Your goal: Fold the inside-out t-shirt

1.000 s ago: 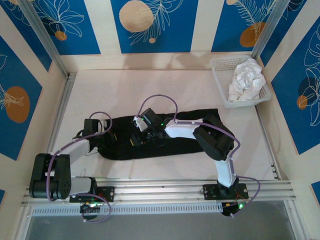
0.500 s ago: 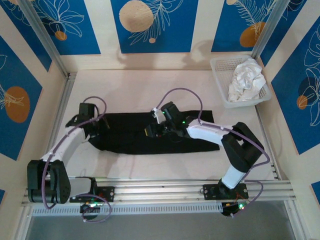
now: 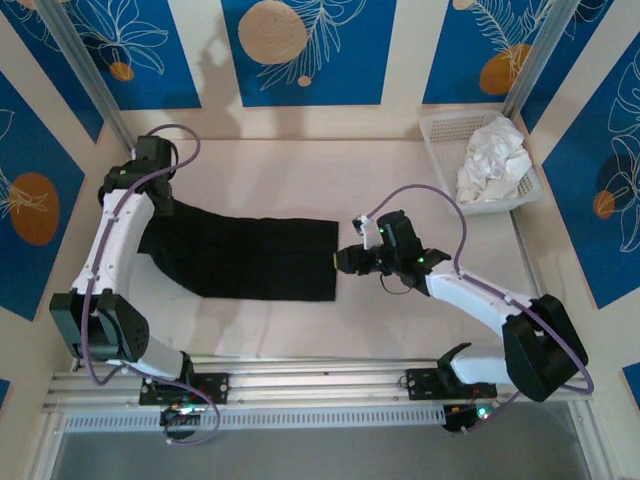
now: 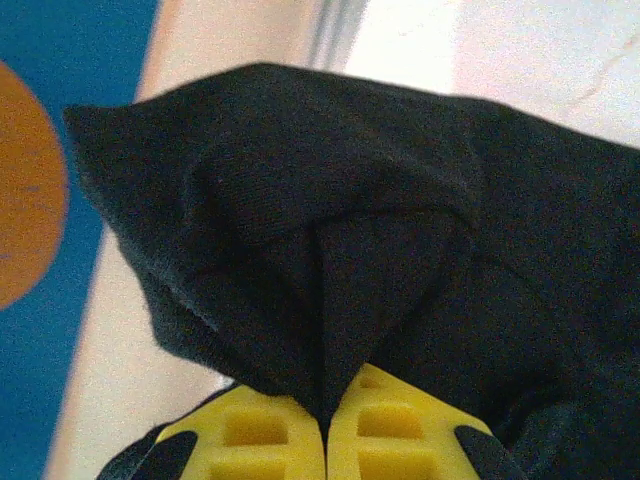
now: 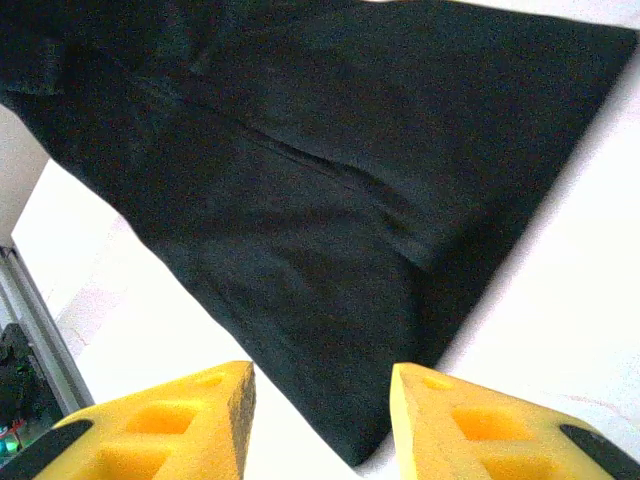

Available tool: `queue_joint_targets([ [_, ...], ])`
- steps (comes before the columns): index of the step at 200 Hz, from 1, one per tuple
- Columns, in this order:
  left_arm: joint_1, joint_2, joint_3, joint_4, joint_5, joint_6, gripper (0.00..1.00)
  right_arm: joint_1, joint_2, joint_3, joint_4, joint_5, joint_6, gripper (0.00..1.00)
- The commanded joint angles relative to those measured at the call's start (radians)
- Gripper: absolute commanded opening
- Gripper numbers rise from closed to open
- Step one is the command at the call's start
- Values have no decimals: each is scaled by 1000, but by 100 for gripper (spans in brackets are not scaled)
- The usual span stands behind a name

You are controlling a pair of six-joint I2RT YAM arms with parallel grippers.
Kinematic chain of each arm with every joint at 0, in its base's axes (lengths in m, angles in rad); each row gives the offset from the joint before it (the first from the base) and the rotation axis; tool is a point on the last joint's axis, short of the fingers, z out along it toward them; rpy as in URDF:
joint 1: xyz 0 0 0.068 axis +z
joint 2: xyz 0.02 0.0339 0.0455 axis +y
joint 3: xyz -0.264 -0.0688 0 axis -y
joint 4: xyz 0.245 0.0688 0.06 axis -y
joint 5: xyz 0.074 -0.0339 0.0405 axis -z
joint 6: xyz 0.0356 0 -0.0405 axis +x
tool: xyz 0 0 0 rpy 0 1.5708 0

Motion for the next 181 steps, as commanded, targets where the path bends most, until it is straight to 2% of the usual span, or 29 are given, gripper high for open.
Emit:
queue_joint_targets([
  [1, -75, 49, 18, -129, -141, 24, 0, -17, -45, -20, -37, -13, -2, 42],
  [22, -183, 81, 44, -194, -140, -46, 0, -19, -56, -16, -62, -6, -19, 42],
  [51, -369, 131, 80, -274, -50, -185, 0, -27, -59, -15, -94, 12, -38, 42],
  [77, -552, 226, 87, -203, 121, -309, 0, -45, -64, -27, -102, 19, -40, 42],
  [96, -647, 334, 123, -61, 287, -367, 0, -56, -59, -33, -104, 12, -41, 42],
  [99, -658, 350, 128, -28, 325, -372, 4, -57, -59, -34, -105, 12, -39, 42],
  [103, -670, 373, 139, 10, 370, -377, 13, -58, -58, -36, -103, 14, -39, 42],
  [110, -678, 415, 167, 59, 433, -392, 36, -58, -54, -38, -101, 14, -36, 42],
  [114, -681, 436, 182, 83, 463, -401, 45, -60, -52, -38, -99, 13, -36, 42],
  [123, -682, 471, 223, 107, 513, -400, 56, -59, -46, -40, -93, 5, -29, 42],
  [133, -678, 488, 264, 101, 476, -391, 66, -56, -38, -39, -86, 1, -18, 42],
  [153, -665, 430, 251, 107, 432, -368, 72, -48, -17, -41, -56, -4, 6, 42],
  [181, -643, 205, -12, 240, 494, -389, 76, -45, 63, -4, -7, 1, 60, 43],
])
